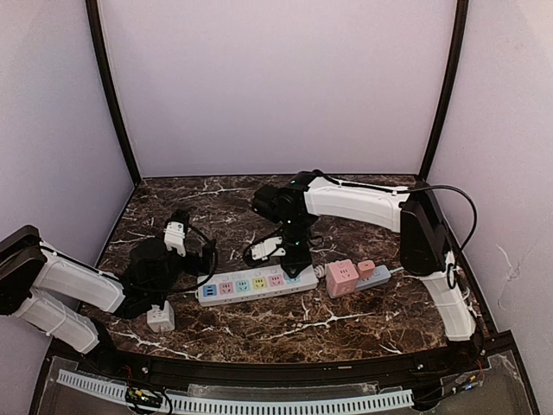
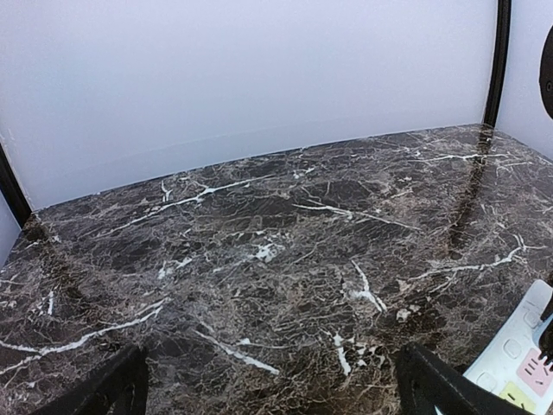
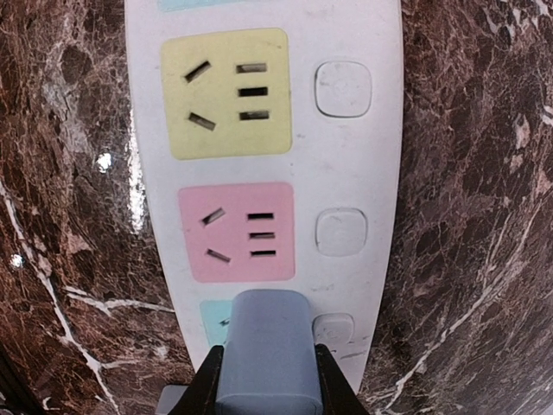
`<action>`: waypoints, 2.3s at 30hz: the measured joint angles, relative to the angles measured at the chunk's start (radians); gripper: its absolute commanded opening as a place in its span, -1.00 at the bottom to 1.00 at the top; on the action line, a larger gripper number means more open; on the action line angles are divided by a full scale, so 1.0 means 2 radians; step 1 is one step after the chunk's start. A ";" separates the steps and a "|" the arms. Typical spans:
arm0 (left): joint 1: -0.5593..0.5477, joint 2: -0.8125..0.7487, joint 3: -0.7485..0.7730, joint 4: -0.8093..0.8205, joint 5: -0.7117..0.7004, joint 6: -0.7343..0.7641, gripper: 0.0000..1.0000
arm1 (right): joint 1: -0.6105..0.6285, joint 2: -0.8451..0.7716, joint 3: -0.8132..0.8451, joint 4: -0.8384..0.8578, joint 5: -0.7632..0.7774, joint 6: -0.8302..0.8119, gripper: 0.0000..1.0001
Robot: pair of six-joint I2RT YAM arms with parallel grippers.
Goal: Insert the plug
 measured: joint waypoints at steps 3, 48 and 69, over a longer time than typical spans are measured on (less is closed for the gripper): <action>0.000 0.000 0.000 0.000 0.000 0.000 0.99 | 0.000 -0.002 -0.002 0.001 0.000 0.003 -1.00; 0.000 -0.168 0.060 -0.299 -0.020 -0.131 0.97 | 0.006 -0.318 -0.404 0.449 0.026 0.125 0.97; 0.000 -0.213 0.261 -0.858 -0.042 -0.339 0.97 | 0.001 -0.400 -0.517 0.616 0.065 0.251 0.97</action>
